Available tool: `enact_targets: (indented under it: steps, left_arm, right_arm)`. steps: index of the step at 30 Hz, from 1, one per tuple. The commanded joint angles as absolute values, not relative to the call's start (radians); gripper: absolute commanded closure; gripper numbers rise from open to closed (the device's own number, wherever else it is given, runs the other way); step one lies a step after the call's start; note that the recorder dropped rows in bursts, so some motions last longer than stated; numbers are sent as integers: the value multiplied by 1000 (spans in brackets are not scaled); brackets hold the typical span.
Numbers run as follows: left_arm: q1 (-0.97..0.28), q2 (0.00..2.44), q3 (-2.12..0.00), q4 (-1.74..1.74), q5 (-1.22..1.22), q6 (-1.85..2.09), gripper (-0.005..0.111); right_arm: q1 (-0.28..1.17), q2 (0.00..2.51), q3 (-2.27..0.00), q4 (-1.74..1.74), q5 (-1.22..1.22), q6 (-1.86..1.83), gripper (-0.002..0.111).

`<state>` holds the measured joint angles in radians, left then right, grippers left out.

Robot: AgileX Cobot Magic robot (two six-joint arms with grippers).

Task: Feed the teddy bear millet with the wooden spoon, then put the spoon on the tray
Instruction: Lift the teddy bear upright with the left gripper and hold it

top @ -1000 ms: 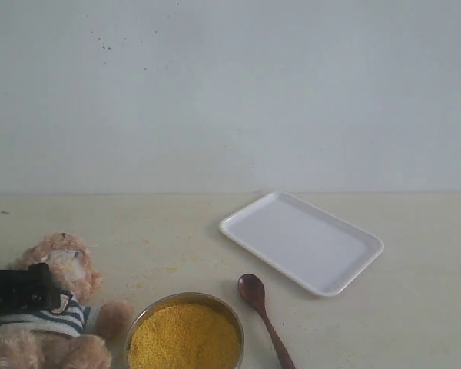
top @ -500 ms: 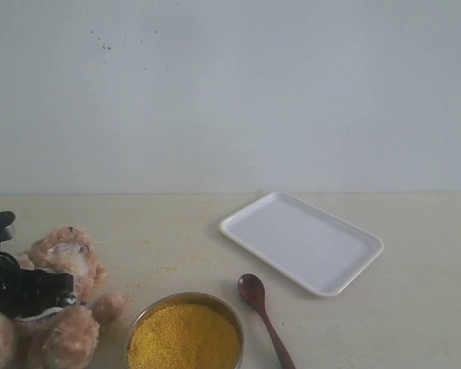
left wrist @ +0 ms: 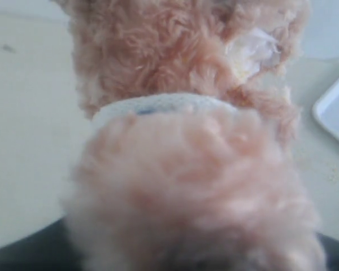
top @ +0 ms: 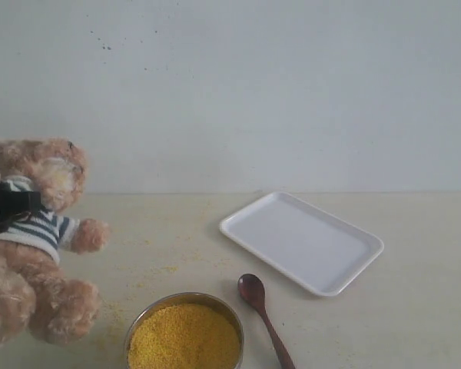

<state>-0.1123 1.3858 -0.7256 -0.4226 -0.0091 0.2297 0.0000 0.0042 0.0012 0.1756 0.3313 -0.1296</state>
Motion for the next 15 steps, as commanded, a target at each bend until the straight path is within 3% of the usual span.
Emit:
enact_targets:
  steps: [1, 15]
  left_arm:
    - [-110, 1309, -721, -437, -9, 269, 103]
    - [-110, 1356, -721, -469, 101, 146, 103]
  right_arm:
    - [0, 0, 0, 173, 323, -137, 107]
    - [0, 0, 0, 173, 323, -137, 107]
